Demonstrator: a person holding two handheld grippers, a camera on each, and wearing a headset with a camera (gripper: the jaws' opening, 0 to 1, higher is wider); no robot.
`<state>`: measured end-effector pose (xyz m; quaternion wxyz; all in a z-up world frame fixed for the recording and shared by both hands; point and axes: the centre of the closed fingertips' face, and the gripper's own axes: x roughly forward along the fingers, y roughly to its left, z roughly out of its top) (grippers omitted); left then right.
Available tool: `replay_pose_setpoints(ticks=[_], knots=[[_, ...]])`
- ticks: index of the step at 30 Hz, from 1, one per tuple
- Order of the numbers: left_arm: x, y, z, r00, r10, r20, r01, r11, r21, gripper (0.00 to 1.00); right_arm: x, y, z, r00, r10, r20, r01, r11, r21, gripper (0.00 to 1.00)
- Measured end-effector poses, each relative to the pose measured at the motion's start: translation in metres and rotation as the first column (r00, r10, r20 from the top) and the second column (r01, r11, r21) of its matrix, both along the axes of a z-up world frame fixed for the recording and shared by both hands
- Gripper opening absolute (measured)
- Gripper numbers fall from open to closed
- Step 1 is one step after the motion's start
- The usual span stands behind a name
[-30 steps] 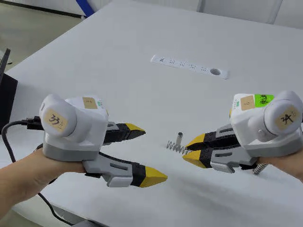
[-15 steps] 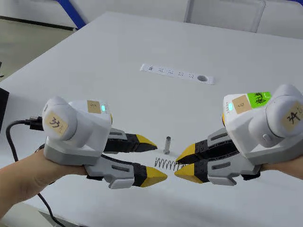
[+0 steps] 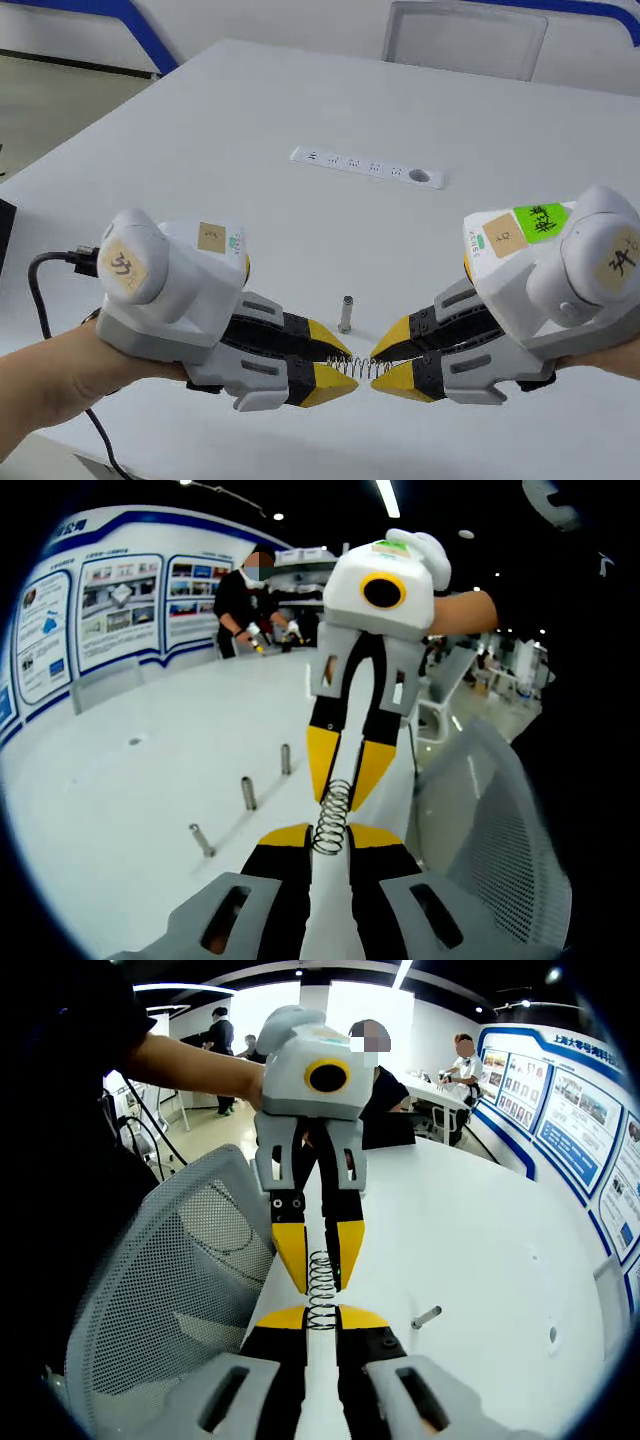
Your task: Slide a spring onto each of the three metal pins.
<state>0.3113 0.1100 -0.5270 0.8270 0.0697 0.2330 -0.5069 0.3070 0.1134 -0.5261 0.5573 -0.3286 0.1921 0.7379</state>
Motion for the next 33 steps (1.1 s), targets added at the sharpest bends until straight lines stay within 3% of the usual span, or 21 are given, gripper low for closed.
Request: replay_pose_setpoints(ticks=[6, 8, 9, 11, 13, 20, 23, 33], knots=[[-0.002, -0.003, 0.0, 0.999, -0.027, 0.023, 0.027, 1.0, 0.016, 0.11, -0.001, -0.002, 0.001, 1.0, 0.025, 0.004, -0.024, 1.0, -0.013, 0.11], [-0.003, -0.003, 0.002, 0.999, -0.029, 0.016, 0.029, 1.0, 0.01, 0.11, -0.002, -0.002, 0.001, 0.999, 0.036, 0.017, -0.036, 0.999, -0.009, 0.11], [-0.002, -0.003, 0.003, 0.999, -0.029, 0.024, 0.029, 1.0, 0.007, 0.1, 0.0, -0.001, 0.002, 0.998, 0.039, 0.044, -0.039, 0.999, 0.001, 0.11], [0.001, -0.001, 0.006, 0.995, -0.043, 0.09, 0.04, 0.999, 0.037, 0.1, 0.003, 0.0, 0.003, 0.998, 0.021, 0.052, -0.022, 1.0, 0.015, 0.11], [0.0, -0.001, 0.006, 0.993, -0.059, 0.103, 0.054, 0.997, 0.051, 0.1, 0.003, 0.001, 0.003, 0.999, 0.013, 0.044, -0.014, 1.0, 0.026, 0.12], [-0.002, -0.003, 0.01, 0.99, -0.086, 0.108, 0.082, 0.996, 0.045, 0.1, 0.007, -0.001, 0.0, 0.998, 0.014, 0.068, -0.016, 0.999, 0.037, 0.17], [0.0, -0.002, 0.012, 0.99, -0.083, 0.114, 0.078, 0.996, 0.046, 0.1, 0.008, -0.001, 0.002, 1.0, -0.002, 0.027, 0.001, 0.998, 0.057, 0.16], [0.0, -0.002, 0.011, 0.99, -0.081, 0.119, 0.075, 0.996, 0.052, 0.1, 0.005, -0.001, 0.007, 0.999, -0.01, -0.045, 0.014, 0.997, 0.077, 0.11]])
